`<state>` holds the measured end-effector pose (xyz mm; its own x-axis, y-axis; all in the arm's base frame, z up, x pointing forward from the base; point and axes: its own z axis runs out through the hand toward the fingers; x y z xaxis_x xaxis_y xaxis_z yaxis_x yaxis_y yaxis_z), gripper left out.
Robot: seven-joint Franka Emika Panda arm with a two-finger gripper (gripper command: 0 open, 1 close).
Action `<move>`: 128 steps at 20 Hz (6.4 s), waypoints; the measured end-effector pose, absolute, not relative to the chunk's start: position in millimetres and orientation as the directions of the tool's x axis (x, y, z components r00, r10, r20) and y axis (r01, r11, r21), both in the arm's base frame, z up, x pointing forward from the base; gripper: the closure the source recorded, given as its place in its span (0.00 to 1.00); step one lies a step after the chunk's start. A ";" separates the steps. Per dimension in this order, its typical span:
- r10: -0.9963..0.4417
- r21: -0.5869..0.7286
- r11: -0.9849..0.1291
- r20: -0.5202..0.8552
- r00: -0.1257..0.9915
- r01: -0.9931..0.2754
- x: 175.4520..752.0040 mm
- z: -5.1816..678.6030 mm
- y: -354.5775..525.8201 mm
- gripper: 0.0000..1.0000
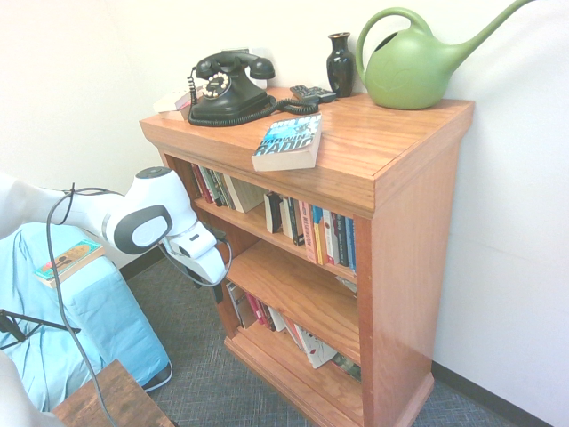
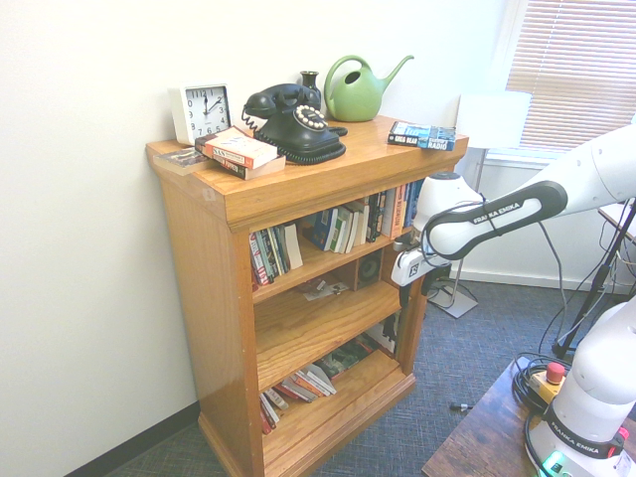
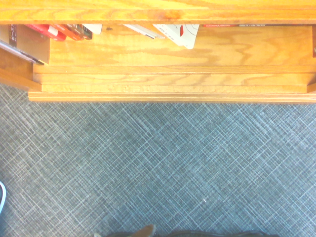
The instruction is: Put the book on the shelf
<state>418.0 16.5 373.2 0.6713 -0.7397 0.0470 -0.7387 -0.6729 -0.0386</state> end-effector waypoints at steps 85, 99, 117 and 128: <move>0.208 0.575 -0.556 0.795 0.570 -0.600 462.7 604.0 -109.5 1.00; -0.174 0.294 -0.662 0.834 0.523 -0.689 368.2 624.8 -38.1 1.00; -0.594 -0.129 -0.772 0.496 0.633 -0.623 272.2 518.2 65.9 1.00; -0.528 -0.199 -0.844 0.468 0.709 -0.498 372.2 430.4 49.1 1.00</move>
